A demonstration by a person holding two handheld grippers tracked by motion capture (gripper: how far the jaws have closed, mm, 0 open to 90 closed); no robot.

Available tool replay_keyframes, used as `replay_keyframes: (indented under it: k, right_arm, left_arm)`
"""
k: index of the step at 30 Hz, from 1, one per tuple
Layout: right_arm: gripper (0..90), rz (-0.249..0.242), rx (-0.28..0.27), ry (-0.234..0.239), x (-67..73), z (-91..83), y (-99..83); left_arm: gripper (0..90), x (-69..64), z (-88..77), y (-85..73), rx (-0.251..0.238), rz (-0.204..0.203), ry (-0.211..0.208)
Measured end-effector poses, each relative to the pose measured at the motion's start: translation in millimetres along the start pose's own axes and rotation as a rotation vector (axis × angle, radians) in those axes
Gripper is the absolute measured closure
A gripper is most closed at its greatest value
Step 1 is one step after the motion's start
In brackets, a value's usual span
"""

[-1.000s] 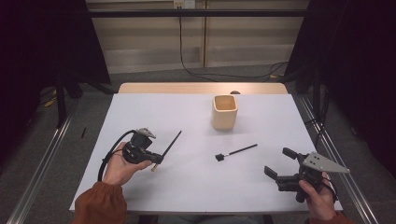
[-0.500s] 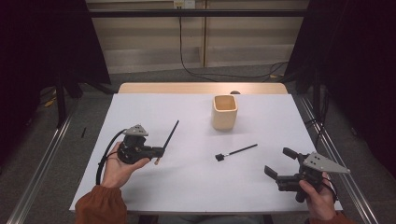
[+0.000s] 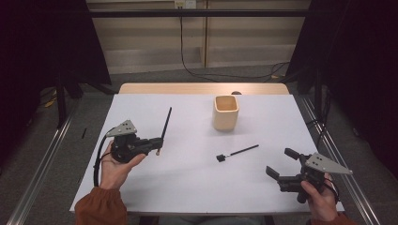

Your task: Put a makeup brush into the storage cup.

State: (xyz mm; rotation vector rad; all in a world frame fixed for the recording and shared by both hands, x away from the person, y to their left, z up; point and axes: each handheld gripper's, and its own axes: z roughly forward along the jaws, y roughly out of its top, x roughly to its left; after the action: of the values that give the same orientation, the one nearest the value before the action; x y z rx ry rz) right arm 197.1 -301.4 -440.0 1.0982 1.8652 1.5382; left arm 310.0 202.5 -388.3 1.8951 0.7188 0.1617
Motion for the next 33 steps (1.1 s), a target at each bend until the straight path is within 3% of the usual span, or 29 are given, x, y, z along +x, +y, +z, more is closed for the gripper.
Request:
replay_keyframes:
  k: [9,22,33]
  right_arm:
    - [0.0,0.0,-0.003,0.001,0.1,-0.2,0.1]
    - [0.0,-0.003,-0.006,0.002,-0.2,-0.4,0.1]
    - [0.0,-0.005,-0.006,0.004,-0.4,-0.5,0.1]
  left_arm:
    - [84.5,-7.7,3.0,5.2,-0.006,0.037,-0.037]
    - [84.5,-19.6,18.9,21.3,-0.001,0.061,-0.103]
    - [84.6,-28.7,36.4,24.8,0.044,0.059,-0.169]
